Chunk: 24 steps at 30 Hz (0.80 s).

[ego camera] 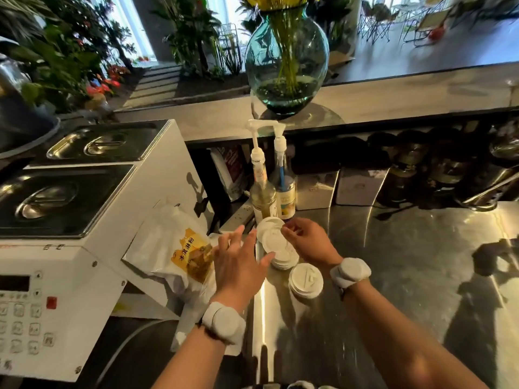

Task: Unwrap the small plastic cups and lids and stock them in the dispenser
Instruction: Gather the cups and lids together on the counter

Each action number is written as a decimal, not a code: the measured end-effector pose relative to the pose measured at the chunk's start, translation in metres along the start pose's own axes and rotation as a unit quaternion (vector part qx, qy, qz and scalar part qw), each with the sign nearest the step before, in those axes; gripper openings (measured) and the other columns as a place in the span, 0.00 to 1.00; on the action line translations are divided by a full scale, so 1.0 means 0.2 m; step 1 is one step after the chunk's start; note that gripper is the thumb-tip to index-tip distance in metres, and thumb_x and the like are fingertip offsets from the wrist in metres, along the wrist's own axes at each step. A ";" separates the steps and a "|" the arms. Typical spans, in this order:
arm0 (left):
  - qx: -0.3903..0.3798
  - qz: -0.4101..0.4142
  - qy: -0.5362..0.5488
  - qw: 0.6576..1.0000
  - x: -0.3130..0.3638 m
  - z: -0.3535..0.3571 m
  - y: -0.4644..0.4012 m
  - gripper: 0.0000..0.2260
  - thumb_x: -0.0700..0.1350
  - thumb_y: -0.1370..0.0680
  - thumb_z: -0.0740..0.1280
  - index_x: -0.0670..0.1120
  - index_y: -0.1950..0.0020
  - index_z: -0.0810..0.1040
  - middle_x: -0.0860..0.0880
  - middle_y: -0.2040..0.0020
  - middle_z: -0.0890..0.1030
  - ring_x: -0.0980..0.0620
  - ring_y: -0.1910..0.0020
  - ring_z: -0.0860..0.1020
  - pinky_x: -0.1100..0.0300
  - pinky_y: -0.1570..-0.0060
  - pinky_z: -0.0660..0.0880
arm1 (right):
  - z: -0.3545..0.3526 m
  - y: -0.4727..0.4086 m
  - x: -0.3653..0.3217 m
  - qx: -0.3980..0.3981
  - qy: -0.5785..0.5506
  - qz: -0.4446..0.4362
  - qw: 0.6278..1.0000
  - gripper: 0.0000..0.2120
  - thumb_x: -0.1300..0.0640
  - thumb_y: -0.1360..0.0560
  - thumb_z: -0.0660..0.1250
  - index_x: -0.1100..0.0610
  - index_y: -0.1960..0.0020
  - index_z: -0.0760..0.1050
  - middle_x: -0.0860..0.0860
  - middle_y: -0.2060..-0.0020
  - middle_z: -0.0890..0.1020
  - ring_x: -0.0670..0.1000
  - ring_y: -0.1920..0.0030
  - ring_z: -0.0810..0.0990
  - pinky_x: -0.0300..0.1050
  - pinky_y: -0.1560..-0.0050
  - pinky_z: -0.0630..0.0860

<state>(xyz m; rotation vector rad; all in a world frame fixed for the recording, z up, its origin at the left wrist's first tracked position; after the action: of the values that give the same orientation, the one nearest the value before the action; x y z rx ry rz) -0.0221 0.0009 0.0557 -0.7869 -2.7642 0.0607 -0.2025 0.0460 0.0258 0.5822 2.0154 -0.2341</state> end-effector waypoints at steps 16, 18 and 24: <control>-0.088 -0.130 0.258 0.953 0.04 0.24 -0.31 0.37 0.55 0.24 0.72 0.46 0.20 0.61 0.45 0.23 0.67 0.46 0.23 0.64 0.53 0.26 0.63 | -0.03 -0.10 0.25 0.010 0.011 0.081 0.997 0.12 0.50 0.22 0.68 0.56 0.43 0.78 0.51 0.51 0.82 0.51 0.51 0.80 0.48 0.46 0.78; -0.105 -0.139 0.260 0.950 0.02 0.30 -0.36 0.39 0.57 0.24 0.72 0.44 0.19 0.59 0.43 0.21 0.65 0.45 0.22 0.62 0.51 0.25 0.61 | -0.01 -0.15 0.27 0.002 0.016 0.088 0.996 0.15 0.50 0.22 0.68 0.56 0.40 0.78 0.51 0.49 0.83 0.51 0.49 0.81 0.48 0.44 0.78; -0.130 -0.173 0.289 0.932 -0.01 0.39 -0.50 0.40 0.58 0.24 0.71 0.42 0.20 0.59 0.41 0.22 0.66 0.42 0.23 0.65 0.48 0.25 0.63 | 0.05 -0.27 0.32 -0.011 0.063 0.092 0.994 0.18 0.46 0.24 0.70 0.57 0.40 0.77 0.53 0.48 0.83 0.54 0.48 0.81 0.45 0.50 0.74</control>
<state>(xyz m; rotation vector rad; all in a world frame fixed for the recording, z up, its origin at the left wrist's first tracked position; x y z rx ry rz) -0.0933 -0.0826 -0.0091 -0.2860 -2.3108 -0.5285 -0.2471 0.0147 -0.0382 0.7794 2.0668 -0.0656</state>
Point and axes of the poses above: each hand's wrist, its own y-axis away from the middle knuckle, its own z-axis out of the palm, x = y × z, the point moved 2 cm from there along -y, towards the middle knuckle
